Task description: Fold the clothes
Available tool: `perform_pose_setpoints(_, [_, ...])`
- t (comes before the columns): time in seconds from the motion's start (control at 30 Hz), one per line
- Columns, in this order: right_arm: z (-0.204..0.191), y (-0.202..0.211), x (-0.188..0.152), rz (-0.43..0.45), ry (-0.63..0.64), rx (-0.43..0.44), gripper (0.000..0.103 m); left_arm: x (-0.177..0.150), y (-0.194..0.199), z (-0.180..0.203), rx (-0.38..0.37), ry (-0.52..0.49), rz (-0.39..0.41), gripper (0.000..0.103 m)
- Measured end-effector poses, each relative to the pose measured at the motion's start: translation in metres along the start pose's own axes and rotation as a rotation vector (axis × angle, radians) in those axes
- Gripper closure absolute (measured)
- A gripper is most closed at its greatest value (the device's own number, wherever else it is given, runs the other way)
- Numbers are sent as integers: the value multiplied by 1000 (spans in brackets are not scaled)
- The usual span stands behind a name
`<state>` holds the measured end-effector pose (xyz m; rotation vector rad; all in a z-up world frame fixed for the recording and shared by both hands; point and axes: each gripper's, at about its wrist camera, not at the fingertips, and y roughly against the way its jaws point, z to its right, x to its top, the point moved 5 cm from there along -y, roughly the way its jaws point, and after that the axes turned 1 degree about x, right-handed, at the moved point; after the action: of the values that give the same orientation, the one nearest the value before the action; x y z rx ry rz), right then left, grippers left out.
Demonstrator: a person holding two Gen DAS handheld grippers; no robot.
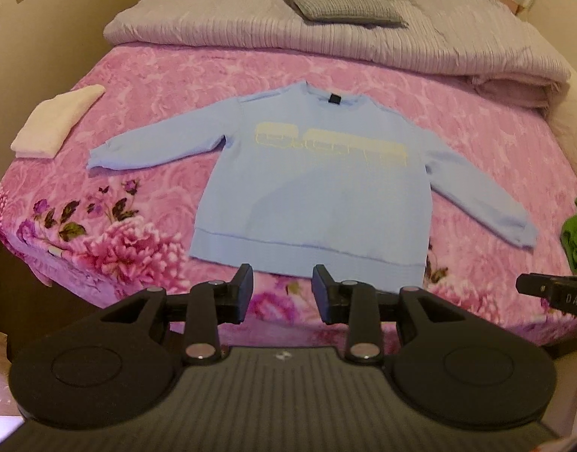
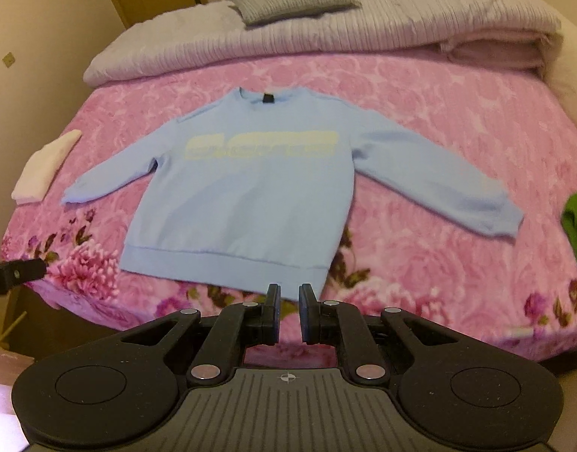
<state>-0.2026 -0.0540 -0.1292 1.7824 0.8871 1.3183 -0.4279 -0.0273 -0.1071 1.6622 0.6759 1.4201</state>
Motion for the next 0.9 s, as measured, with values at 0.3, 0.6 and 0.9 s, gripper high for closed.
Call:
perform_pose_setpoints(0.3, [-1,4,-17,-68,-6,-46,92,-10,-1,10,-4,-46,-32,73])
perform_pose_setpoints(0.6, [4,4,-29,-110,-18,-127,92,-23,-10,13,-29,-42,-74,72])
perform_pose_setpoints(0.9, [-9,4,-20,-95,26,-118,92,-22,-10,3,-7,-16,-68,72])
